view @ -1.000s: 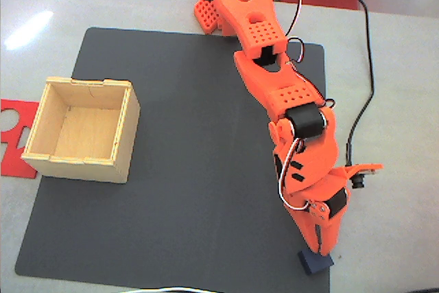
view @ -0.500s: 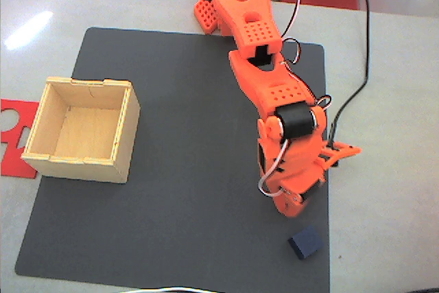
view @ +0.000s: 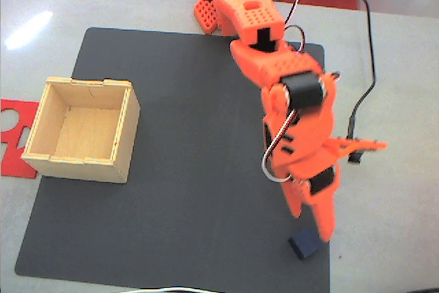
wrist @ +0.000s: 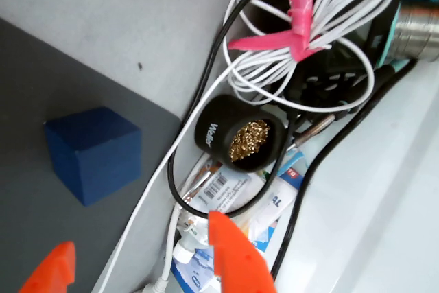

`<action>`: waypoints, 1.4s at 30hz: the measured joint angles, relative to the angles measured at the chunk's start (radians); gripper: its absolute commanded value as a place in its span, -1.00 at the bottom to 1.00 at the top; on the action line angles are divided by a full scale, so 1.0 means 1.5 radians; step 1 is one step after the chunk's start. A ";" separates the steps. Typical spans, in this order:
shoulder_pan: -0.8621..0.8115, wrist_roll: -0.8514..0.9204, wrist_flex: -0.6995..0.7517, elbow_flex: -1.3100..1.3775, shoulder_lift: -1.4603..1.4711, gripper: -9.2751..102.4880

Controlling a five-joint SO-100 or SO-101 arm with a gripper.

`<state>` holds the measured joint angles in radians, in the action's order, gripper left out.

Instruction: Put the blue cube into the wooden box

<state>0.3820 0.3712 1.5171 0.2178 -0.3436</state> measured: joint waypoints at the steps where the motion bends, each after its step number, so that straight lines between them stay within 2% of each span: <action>1: 0.000 -0.002 -0.011 0.000 0.010 -0.38; 12: 0.004 -0.002 -0.075 0.000 0.099 -0.29; 16: 0.005 -0.002 -0.084 0.000 0.099 -0.49; 20: 0.005 -0.006 -0.110 -0.039 0.093 -0.83; 29: 0.007 -0.002 -0.115 -0.073 0.055 -0.83; 34: 0.010 -0.001 -0.062 -0.072 0.048 -0.83; 42: 0.019 -0.013 0.104 -0.018 0.062 -0.83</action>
<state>0.4111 0.3513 1.6736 0.1902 -0.2500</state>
